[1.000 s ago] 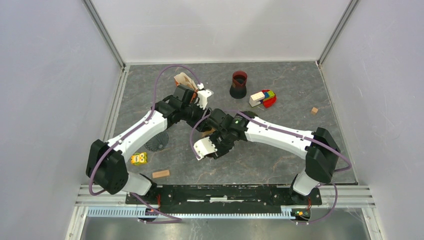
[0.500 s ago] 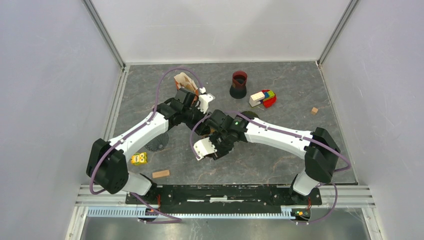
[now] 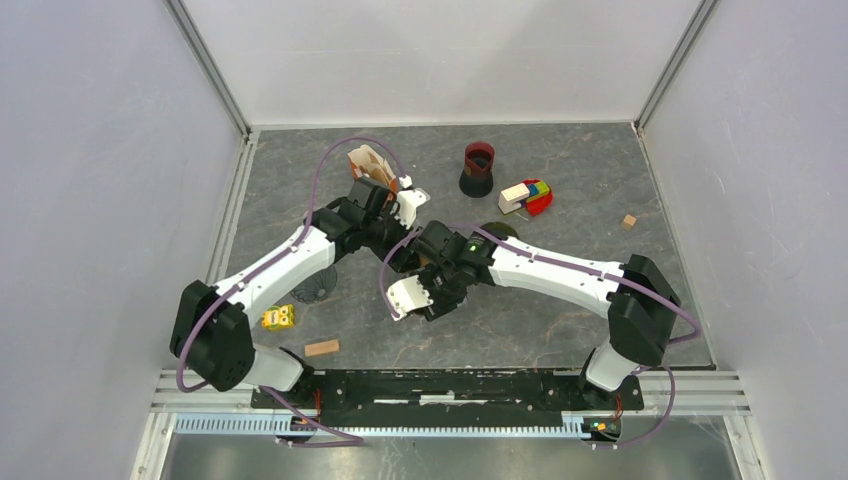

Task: Place the coffee filter in the dripper
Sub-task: Place the coffee filter in the coffee dripper.

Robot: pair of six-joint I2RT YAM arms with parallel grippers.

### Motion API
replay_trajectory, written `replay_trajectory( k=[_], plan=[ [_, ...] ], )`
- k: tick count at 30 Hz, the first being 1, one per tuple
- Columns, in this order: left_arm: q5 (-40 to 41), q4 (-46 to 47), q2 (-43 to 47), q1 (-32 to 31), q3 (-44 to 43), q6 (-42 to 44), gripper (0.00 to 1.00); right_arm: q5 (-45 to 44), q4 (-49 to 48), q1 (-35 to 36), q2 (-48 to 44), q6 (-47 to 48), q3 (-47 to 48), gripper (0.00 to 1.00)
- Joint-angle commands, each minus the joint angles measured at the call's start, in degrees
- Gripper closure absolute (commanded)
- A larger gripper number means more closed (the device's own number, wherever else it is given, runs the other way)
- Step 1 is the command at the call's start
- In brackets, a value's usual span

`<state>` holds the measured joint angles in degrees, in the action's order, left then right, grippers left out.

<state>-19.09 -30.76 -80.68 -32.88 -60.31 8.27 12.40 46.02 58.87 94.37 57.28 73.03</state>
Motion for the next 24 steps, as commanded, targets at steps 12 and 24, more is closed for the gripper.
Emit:
replay_trajectory(
  k=[12, 24],
  plan=[
    [-0.33, -1.62, 3.56, -0.16, -6.65, 0.78, 0.2, 0.19, 0.91, 0.24, -2.75, -0.33, 2.45, 0.38],
    [0.11, -6.38, -0.23, -0.6, -9.21, 1.0, 0.21, -0.88, 1.82, 0.19, -3.29, -0.56, 4.14, 0.35]
  ],
)
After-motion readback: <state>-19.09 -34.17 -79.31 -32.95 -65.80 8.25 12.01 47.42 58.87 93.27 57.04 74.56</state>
